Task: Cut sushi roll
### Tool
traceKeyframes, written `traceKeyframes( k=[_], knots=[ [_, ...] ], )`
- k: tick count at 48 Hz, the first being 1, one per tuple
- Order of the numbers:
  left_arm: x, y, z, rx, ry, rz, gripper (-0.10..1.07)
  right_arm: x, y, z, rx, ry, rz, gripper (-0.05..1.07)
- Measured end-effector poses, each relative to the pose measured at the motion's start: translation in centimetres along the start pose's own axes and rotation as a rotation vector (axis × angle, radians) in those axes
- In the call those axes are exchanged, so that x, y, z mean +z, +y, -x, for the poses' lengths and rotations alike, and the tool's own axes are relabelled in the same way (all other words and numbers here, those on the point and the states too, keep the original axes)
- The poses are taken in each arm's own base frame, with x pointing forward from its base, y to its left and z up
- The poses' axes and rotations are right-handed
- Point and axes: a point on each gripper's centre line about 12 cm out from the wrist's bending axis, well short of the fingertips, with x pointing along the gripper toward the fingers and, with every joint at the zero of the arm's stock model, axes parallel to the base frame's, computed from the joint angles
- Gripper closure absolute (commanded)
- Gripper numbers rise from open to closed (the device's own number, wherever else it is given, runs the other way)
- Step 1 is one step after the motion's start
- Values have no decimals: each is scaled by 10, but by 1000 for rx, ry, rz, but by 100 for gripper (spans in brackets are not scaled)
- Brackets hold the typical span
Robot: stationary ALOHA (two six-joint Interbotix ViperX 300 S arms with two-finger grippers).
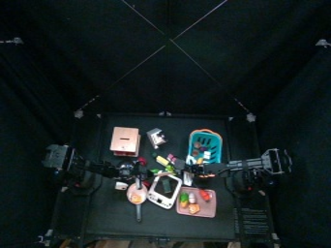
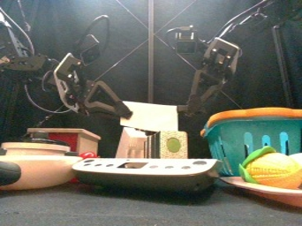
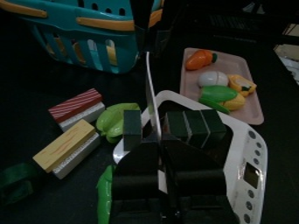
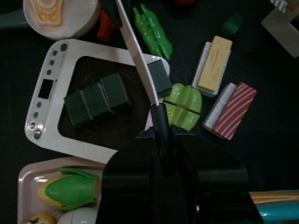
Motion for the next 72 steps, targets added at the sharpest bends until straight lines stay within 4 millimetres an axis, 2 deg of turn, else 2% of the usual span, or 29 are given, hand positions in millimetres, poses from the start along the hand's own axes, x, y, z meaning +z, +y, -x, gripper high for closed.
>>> traceKeyframes(
  k=[8, 17, 50, 72],
  knots=[
    [-7, -20, -4, -52, 19, -11, 68, -2, 17, 2, 35, 1, 37, 55],
    [-11, -27, -8, -65, 31, -8, 68, -3, 23, 2, 46, 3, 45, 55],
    [-18, -27, -13, -59, 53, -7, 68, -10, 22, -2, 43, 25, 43, 55],
    [-34, -22, -19, -21, 100, 13, 68, -24, 23, -24, 31, 95, 42, 55]
  ],
)
